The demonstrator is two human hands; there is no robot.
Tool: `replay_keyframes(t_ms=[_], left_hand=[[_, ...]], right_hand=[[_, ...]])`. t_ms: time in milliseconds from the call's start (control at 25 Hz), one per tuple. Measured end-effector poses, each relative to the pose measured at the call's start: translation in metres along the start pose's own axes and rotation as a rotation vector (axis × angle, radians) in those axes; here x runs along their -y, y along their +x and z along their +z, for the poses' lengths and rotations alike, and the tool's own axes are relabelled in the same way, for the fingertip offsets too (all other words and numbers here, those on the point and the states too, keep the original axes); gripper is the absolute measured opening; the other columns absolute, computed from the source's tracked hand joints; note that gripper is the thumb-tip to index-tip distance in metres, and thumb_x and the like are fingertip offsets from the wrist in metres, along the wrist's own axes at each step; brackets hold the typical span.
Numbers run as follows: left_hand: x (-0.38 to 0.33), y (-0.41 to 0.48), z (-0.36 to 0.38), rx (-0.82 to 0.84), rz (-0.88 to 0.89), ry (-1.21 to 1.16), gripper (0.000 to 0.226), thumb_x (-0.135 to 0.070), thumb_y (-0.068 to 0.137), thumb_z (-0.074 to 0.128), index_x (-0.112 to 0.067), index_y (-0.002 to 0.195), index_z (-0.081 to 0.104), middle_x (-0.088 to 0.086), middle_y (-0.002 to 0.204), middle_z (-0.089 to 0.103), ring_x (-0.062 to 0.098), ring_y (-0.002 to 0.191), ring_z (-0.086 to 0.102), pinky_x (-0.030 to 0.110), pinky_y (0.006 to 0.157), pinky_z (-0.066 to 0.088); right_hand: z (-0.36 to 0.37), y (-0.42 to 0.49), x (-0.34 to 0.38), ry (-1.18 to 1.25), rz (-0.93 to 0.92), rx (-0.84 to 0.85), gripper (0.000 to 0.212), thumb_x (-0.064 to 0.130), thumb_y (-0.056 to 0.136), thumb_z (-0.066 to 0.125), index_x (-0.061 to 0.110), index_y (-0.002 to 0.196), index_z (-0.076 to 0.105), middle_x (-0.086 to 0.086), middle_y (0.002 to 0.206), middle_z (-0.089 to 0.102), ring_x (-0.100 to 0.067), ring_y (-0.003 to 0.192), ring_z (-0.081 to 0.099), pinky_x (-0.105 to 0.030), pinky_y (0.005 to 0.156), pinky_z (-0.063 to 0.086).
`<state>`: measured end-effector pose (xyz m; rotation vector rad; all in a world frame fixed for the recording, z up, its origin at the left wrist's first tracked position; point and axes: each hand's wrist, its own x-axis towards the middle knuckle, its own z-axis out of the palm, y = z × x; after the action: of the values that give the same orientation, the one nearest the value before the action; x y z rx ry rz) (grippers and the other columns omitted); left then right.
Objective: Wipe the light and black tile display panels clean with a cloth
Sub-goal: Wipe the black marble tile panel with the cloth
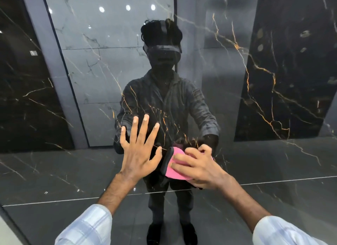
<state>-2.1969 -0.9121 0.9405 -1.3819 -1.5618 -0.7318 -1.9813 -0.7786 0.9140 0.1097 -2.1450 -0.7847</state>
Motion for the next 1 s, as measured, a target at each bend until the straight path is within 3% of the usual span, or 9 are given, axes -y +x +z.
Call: replay_keyframes(t_ms=[240,440,520,640,680,800,880,920,1000], left_hand=[[0.013,0.070,-0.053,-0.169,0.041,0.063,0.068,-0.043,0.092,0.054,-0.024,0.157,0.043,0.017,0.170,0.019,0.035,0.157,0.013,0.057,0.117,0.015],[0.037,0.102,-0.048,-0.112,0.058,0.196,0.072,-0.043,0.097,0.052,-0.019,0.163,0.034,0.015,0.172,0.017,0.037,0.160,0.013,0.060,0.120,0.015],[0.040,0.098,-0.038,-0.130,0.082,0.238,0.071,-0.044,0.099,0.049,-0.017,0.163,0.034,0.015,0.172,0.020,0.039,0.159,0.016,0.062,0.122,0.016],[0.039,0.101,-0.034,-0.174,0.073,0.223,0.070,-0.043,0.098,0.049,-0.016,0.162,0.036,0.014,0.171,0.023,0.039,0.159,0.017,0.062,0.123,0.015],[0.038,0.101,-0.034,-0.182,0.072,0.217,0.070,-0.042,0.098,0.050,-0.016,0.162,0.037,0.014,0.171,0.023,0.039,0.159,0.017,0.061,0.123,0.014],[0.039,0.099,-0.033,-0.188,0.071,0.204,0.070,-0.041,0.097,0.051,-0.016,0.161,0.038,0.014,0.171,0.023,0.038,0.159,0.017,0.061,0.123,0.014],[0.038,0.100,-0.034,-0.192,0.068,0.193,0.070,-0.042,0.097,0.050,-0.016,0.161,0.039,0.014,0.171,0.024,0.037,0.159,0.017,0.061,0.124,0.014],[0.038,0.100,-0.034,-0.191,0.069,0.188,0.070,-0.042,0.097,0.050,-0.016,0.160,0.040,0.013,0.171,0.024,0.037,0.159,0.017,0.061,0.124,0.014],[0.036,0.100,-0.035,-0.189,0.066,0.181,0.070,-0.041,0.096,0.050,-0.015,0.160,0.041,0.013,0.171,0.024,0.037,0.159,0.017,0.061,0.124,0.013]], right_hand=[[-0.045,0.055,-0.070,-0.050,0.596,-0.343,0.063,0.034,0.074,0.077,0.022,0.134,0.062,-0.002,0.139,0.055,-0.035,0.113,0.055,-0.052,0.087,0.032],[-0.025,0.044,-0.051,-0.134,-0.042,-0.023,0.051,0.040,0.089,0.067,0.027,0.138,0.061,0.004,0.144,0.058,-0.030,0.114,0.054,-0.048,0.082,0.030],[-0.044,0.056,-0.083,-0.154,0.087,-0.089,0.054,0.045,0.087,0.066,0.030,0.139,0.059,0.004,0.145,0.057,-0.031,0.115,0.056,-0.048,0.083,0.026],[-0.070,0.078,-0.115,-0.112,0.569,-0.334,0.064,0.043,0.080,0.072,0.025,0.140,0.060,0.000,0.146,0.053,-0.033,0.118,0.051,-0.048,0.088,0.025],[-0.068,0.083,-0.110,-0.113,0.603,-0.373,0.066,0.042,0.079,0.073,0.021,0.140,0.060,-0.001,0.146,0.051,-0.033,0.118,0.050,-0.048,0.089,0.028],[-0.045,0.077,-0.086,-0.163,0.188,-0.217,0.062,0.044,0.084,0.069,0.019,0.140,0.059,-0.004,0.147,0.052,-0.036,0.112,0.052,-0.051,0.085,0.036],[-0.052,0.079,-0.102,-0.215,-0.034,-0.087,0.057,0.048,0.088,0.065,0.025,0.139,0.060,-0.001,0.144,0.057,-0.031,0.113,0.054,-0.050,0.084,0.029],[-0.061,0.084,-0.115,-0.219,-0.010,-0.101,0.056,0.049,0.087,0.064,0.027,0.139,0.060,0.000,0.142,0.057,-0.029,0.113,0.054,-0.049,0.084,0.026],[-0.076,0.099,-0.131,-0.164,0.301,-0.234,0.063,0.047,0.081,0.069,0.027,0.140,0.057,0.000,0.141,0.055,-0.028,0.114,0.052,-0.049,0.084,0.025]])
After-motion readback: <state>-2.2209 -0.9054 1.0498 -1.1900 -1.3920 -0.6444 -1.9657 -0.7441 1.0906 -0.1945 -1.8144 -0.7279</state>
